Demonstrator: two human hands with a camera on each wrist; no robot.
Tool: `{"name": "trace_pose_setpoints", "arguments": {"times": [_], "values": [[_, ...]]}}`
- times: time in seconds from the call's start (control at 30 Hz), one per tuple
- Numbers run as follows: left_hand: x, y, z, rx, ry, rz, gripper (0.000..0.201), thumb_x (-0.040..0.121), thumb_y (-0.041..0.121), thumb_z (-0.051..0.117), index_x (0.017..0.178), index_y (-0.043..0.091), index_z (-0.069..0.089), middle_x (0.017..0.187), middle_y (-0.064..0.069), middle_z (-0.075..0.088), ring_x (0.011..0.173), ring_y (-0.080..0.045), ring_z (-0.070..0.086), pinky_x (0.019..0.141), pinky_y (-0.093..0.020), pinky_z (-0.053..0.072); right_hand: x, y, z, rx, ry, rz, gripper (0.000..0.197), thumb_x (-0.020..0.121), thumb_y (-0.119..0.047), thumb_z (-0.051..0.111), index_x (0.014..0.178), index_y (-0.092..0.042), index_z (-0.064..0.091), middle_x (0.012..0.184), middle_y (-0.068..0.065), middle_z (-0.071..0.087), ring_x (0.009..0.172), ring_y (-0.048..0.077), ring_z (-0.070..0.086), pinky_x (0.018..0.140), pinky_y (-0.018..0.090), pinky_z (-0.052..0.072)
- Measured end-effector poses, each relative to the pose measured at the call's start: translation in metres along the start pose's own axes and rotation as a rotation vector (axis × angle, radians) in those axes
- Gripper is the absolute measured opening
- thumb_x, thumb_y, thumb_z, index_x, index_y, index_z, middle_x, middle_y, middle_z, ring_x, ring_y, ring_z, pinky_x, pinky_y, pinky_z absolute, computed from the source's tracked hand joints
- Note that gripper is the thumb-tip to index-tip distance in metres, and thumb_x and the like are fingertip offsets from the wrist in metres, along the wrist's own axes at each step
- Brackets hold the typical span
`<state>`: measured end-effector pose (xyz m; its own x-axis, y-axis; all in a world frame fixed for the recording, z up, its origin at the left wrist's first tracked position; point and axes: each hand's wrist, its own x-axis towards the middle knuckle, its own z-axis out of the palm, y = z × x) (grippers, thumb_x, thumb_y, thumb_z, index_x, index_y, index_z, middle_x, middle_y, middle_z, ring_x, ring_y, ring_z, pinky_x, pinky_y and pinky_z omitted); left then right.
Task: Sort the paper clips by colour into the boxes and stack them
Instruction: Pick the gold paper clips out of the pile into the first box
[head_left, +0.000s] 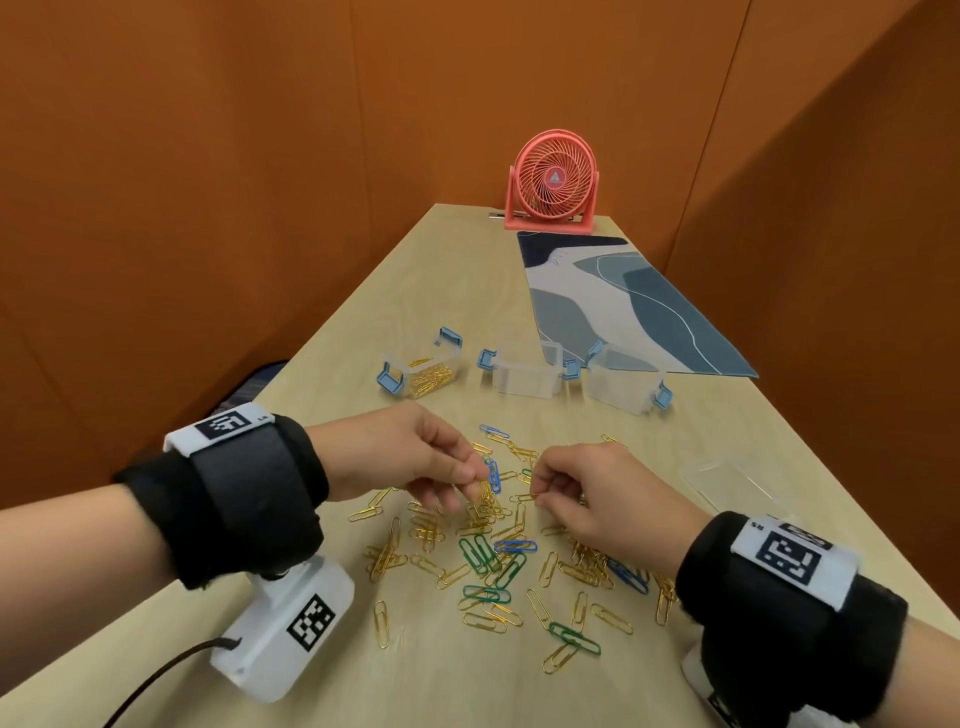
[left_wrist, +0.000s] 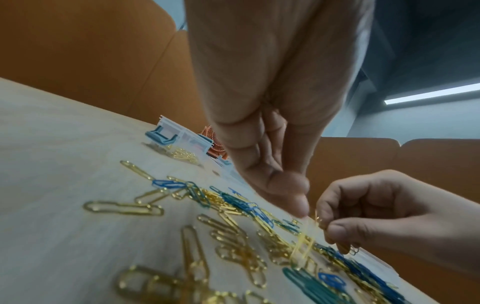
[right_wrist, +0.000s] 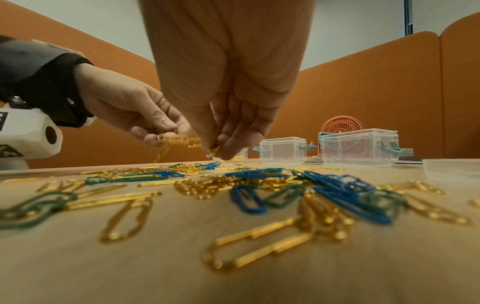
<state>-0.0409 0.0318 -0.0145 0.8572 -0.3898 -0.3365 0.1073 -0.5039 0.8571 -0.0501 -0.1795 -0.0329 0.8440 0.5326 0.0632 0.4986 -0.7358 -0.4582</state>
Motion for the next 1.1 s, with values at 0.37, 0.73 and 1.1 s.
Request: {"name": "trace_pose_setpoints", "arguments": {"times": [0.37, 0.73, 1.1], "values": [[-0.009, -0.033, -0.015, 0.707, -0.221, 0.147, 0.087, 0.06, 0.042, 0.084, 0.132, 0.056, 0.037, 0.131, 0.027, 0.028, 0.122, 0.0, 0.033, 0.104, -0.016, 0.034, 0.001, 0.002, 0.001, 0.018, -0.001, 0.035, 0.011, 0.089, -0.015, 0.057, 0.083, -0.025, 0.059, 0.072, -0.014, 0.053, 0.069, 0.002, 0.05, 0.065, 0.011, 0.041], [0.009, -0.023, -0.005, 0.68, -0.212, 0.3, 0.064, 0.074, 0.038, 0.076, 0.13, 0.046, 0.047, 0.131, 0.02, 0.036, 0.115, -0.001, 0.04, 0.093, -0.011, 0.038, 0.004, 0.001, 0.001, -0.023, -0.106, 0.039, 0.012, 0.089, -0.014, 0.058, 0.094, -0.017, 0.067, 0.069, -0.018, 0.049, 0.064, -0.001, 0.048, 0.059, 0.005, 0.036], [0.003, -0.021, -0.019, 0.743, -0.272, 0.321, 0.031, 0.086, 0.04, 0.064, 0.116, 0.045, 0.061, 0.123, 0.023, 0.048, 0.111, -0.01, 0.052, 0.097, -0.028, 0.042, 0.001, 0.0, 0.0, 0.006, -0.107, 0.038, 0.011, 0.088, -0.014, 0.057, 0.09, -0.018, 0.067, 0.069, -0.015, 0.051, 0.063, 0.002, 0.049, 0.059, 0.009, 0.041]]}}
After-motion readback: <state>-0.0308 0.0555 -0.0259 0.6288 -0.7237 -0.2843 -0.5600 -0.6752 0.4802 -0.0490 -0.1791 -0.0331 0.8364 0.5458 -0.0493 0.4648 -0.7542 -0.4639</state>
